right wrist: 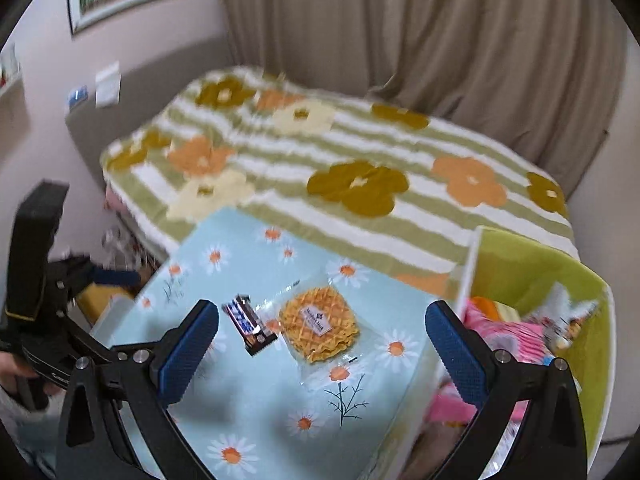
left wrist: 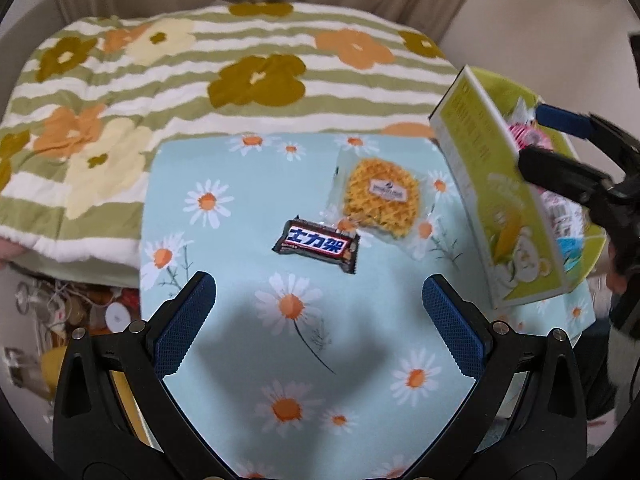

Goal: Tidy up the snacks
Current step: 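Move both tools back over the chocolate bar and waffle, then grasp the chocolate bar with the left tool while the right tool grasps the waffle packet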

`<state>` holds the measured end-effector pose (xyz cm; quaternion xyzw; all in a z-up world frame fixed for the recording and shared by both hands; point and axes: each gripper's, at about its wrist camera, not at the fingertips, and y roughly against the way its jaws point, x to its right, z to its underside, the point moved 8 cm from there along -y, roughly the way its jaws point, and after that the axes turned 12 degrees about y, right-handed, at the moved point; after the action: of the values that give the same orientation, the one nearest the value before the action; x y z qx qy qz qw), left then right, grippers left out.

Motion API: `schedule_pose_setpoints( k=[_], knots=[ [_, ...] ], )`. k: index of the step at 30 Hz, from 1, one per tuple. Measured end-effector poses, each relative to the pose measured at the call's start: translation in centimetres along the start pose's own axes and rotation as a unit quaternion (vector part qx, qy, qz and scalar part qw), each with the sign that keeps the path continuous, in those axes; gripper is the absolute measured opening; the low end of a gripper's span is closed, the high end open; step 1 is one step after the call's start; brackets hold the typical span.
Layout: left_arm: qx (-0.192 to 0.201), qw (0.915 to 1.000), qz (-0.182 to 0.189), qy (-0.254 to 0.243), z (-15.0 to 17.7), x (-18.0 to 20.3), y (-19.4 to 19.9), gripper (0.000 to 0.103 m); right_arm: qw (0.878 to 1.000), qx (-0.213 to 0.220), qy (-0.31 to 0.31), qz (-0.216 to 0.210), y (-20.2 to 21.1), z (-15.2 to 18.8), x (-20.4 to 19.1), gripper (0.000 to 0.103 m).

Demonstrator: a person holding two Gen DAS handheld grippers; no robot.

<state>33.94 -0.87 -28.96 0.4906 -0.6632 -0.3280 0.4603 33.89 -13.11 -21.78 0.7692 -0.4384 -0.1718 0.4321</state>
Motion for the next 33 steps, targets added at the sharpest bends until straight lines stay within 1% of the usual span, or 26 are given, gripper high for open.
schedule_pose_setpoints(
  k=[3, 5, 8, 12, 16, 17, 22, 27, 28, 29, 30, 31, 33],
  knots=[
    [-0.016, 0.9998, 0.006, -0.008, -0.2, -0.5, -2.3, 0.103, 0.998, -0.041, 0.045, -0.005, -3.0, 0.4, -0.8, 0.103],
    [-0.028, 0.9995, 0.007, -0.011, -0.2, -0.5, -3.9, 0.103, 0.995, -0.076, 0.066, -0.017, -5.1, 1.0, -1.0, 0.103],
    [-0.037, 0.9991, 0.008, -0.017, -0.2, -0.5, -5.7, 0.103, 0.989, -0.109, 0.093, -0.037, -6.9, 1.8, -1.3, 0.103],
    [-0.044, 0.9987, 0.0, -0.025, -0.2, -0.3, -8.1, 0.103, 0.975, -0.155, 0.15, -0.048, -9.1, 2.6, -1.7, 0.103],
    [-0.047, 0.9984, -0.014, -0.028, -0.2, -0.2, -10.2, 0.102, 0.961, -0.204, 0.171, -0.073, -11.4, 3.5, -1.4, 0.103],
    [-0.047, 0.9983, -0.018, -0.029, -0.1, -0.1, -10.6, 0.102, 0.956, -0.221, 0.175, -0.081, -12.0, 3.9, -1.3, 0.103],
    [-0.04, 0.9979, -0.037, -0.035, -0.2, -0.3, -11.7, 0.101, 0.942, -0.261, 0.181, -0.108, -13.6, 4.8, -1.1, 0.103],
    [-0.027, 0.9972, -0.053, -0.045, -0.6, -0.2, -12.1, 0.1, 0.935, -0.275, 0.194, -0.115, -14.7, 5.0, -1.1, 0.103],
    [-0.024, 0.9967, -0.059, -0.051, -0.5, -0.1, -12.1, 0.098, 0.934, -0.275, 0.196, -0.118, -14.8, 5.0, -1.1, 0.103],
    [-0.019, 0.9958, -0.067, -0.06, -0.5, -0.1, -12.1, 0.093, 0.933, -0.277, 0.197, -0.12, -15.0, 4.8, -1.2, 0.103],
    [-0.016, 0.9954, -0.067, -0.066, -0.5, -0.1, -12.0, 0.087, 0.932, -0.28, 0.197, -0.122, -15.2, 4.9, -1.3, 0.103],
    [-0.013, 0.9954, -0.064, -0.07, -0.4, 0.0, -11.8, 0.084, 0.931, -0.282, 0.198, -0.123, -15.3, 4.9, -1.3, 0.103],
    [-0.013, 0.9955, -0.056, -0.075, -0.4, 0.3, -11.5, 0.071, 0.929, -0.284, 0.203, -0.121, -15.5, 4.8, -1.4, 0.103]
  ],
)
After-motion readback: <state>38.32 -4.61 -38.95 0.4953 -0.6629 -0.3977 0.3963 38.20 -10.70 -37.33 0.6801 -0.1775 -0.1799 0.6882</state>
